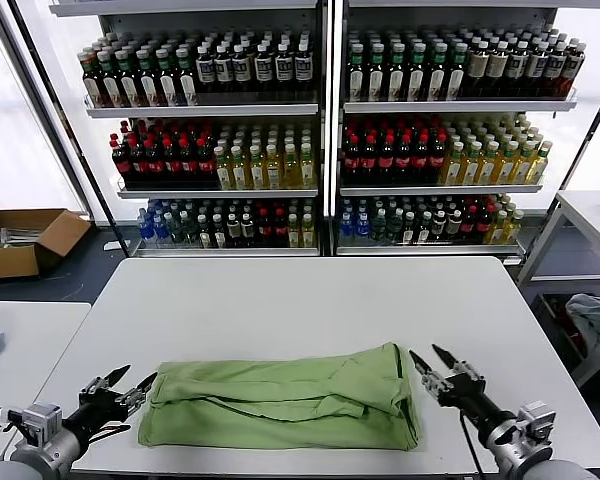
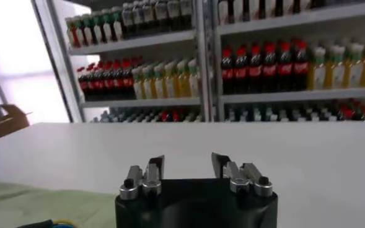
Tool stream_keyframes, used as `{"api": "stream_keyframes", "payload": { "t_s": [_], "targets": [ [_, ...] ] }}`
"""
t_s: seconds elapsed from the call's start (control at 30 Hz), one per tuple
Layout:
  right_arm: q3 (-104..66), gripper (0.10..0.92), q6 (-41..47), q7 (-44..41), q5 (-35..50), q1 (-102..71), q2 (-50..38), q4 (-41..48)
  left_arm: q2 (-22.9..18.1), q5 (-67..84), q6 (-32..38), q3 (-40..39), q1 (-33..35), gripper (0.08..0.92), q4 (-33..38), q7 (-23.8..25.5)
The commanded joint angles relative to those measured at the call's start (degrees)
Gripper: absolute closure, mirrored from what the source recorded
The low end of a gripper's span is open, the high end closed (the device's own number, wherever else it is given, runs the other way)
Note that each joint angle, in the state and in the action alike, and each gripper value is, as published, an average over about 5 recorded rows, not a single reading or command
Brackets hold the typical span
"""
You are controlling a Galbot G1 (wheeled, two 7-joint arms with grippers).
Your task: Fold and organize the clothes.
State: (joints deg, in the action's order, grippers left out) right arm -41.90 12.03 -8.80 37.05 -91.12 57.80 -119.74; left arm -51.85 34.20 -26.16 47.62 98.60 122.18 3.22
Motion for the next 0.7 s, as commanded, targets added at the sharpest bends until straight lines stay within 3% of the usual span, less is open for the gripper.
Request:
{"api": "stream_keyframes", "payload": {
  "t_s": [0.03,0.17,0.3,0.53,0.7],
  "targets": [
    [-7.6,0.334,-9.3,-4.0,0.2,0.7,1.2,7.8,-15.1,-1.2,4.8,-5.3,2.0,0.374,2.5,-12.6],
    [-8.0,0.233,-9.9,-4.1,0.2,0.3,1.4,8.5,-18.0,-3.2,4.9,-10.8,-1.0,0.256,0.1,-16.2],
    [-8.1,0.206,-10.2,-4.3,0.2,-0.2,1.0,8.4,-19.1,-5.0,3.8,-14.0,-2.7,0.185,-1.5,-17.6],
    [-6.9,0.203,-10.6,-4.7,0.8,-0.3,-0.4,8.2,-19.4,-6.1,2.8,-16.1,-3.5,0.178,-3.0,-17.7],
    [-5.3,0.203,-10.7,-4.9,0.9,0.9,-0.9,8.3,-19.5,-7.1,2.2,-16.3,-3.7,0.268,-4.5,-17.9]
  ]
}}
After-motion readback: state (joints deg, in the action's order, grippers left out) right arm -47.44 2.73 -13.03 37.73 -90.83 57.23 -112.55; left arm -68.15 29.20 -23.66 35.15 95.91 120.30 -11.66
